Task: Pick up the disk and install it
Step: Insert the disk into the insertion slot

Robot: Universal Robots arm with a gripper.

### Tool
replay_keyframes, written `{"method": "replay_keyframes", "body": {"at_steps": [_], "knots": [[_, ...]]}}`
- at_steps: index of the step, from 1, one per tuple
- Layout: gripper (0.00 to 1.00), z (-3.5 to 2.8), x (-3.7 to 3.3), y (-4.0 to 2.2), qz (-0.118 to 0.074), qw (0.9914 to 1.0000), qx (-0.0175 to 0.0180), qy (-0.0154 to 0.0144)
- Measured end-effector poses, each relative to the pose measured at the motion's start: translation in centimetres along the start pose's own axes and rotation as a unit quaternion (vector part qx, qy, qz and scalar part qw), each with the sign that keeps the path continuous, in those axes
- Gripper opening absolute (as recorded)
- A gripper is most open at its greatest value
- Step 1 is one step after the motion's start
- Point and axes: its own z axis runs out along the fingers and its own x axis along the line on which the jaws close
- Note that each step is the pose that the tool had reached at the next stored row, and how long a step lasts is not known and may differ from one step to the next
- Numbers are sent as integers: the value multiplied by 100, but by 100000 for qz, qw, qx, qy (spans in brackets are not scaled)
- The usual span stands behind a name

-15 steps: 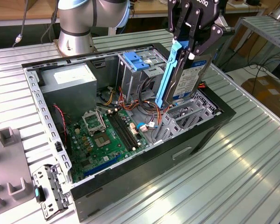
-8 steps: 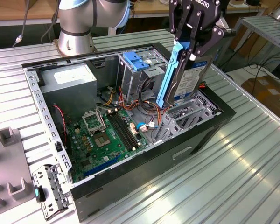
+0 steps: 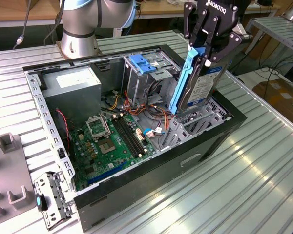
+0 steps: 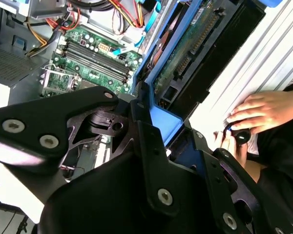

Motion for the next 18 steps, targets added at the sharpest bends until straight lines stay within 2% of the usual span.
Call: {"method": "replay_keyframes", "body": {"at_steps": [4, 6, 18], "knots": [[37, 42, 14, -88, -4, 100000, -4, 9], [37, 61, 22, -112, -8, 100000, -1, -5], [37, 138, 46, -123, -2243, 99975, 124, -76]]}}
